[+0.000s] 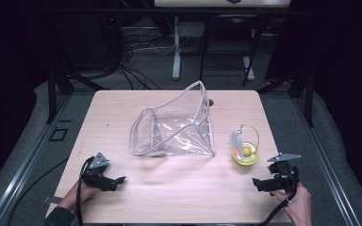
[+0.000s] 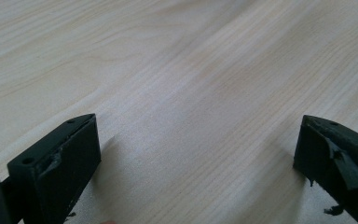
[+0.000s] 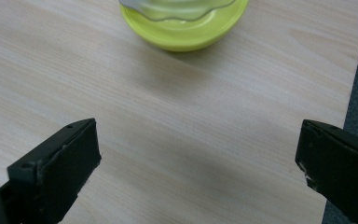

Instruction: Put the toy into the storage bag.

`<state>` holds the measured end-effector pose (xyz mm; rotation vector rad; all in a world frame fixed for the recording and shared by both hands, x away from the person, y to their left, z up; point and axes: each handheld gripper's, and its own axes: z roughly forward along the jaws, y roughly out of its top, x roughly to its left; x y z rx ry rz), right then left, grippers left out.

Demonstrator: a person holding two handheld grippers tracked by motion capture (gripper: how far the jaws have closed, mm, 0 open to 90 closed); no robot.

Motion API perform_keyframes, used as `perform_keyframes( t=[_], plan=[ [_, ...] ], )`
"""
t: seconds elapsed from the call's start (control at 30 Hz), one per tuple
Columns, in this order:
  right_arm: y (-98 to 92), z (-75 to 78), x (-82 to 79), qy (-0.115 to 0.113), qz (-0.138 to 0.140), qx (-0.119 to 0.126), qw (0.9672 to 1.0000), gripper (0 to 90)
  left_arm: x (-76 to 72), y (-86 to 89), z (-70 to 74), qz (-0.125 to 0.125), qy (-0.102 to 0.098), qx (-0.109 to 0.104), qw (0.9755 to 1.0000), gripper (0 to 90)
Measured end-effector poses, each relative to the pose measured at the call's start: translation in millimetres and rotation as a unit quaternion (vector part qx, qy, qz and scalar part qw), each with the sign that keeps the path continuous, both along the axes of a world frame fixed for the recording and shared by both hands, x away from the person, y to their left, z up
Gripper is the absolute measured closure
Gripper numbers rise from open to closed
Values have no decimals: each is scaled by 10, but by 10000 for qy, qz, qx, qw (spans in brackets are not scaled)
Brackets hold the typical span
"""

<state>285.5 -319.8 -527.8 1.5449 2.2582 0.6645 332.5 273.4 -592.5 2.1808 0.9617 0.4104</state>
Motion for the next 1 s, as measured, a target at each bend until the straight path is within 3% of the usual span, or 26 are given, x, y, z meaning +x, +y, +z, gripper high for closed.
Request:
perform_keyframes(
  t=[0.17, 0.23, 0.33, 0.5, 0.73, 0.8, 0.87, 0.93, 1.0],
  plan=[
    [74, 115, 57, 129, 33, -34, 9999, 0, -4, 0, 0, 5, 3, -3, 10000, 3],
    [88, 183, 84, 182, 106, -209, 9996, 0, -3, 1, 1, -3, 4, 9, 10000, 2],
    [122, 275, 127, 96, 103, -71, 9999, 34, -4, 1, 0, 5, 2, 8, 10000, 2],
    [215, 531, 259, 176, 253, -222, 9993, 42, -8, 1, 1, 17, 3, 8, 10000, 2],
    [291, 739, 407, 235, 365, -272, 9987, 44, -17, 5, 0, 16, 4, -2, 10000, 3],
    [299, 804, 448, 221, 356, -296, 9987, 64, -16, 6, 1, 9, -1, 6, 10000, 3],
    [291, 863, 491, 162, 292, -303, 9990, 168, -17, 5, 0, 17, 4, -4, 10000, 3],
    [289, 906, 542, 214, 219, -371, 9988, 147, -17, 5, 0, 16, 4, -4, 10000, 2],
    [287, 948, 578, 192, 214, -358, 9989, 193, -17, 5, 0, 15, 4, -3, 10000, 2]
  ],
)
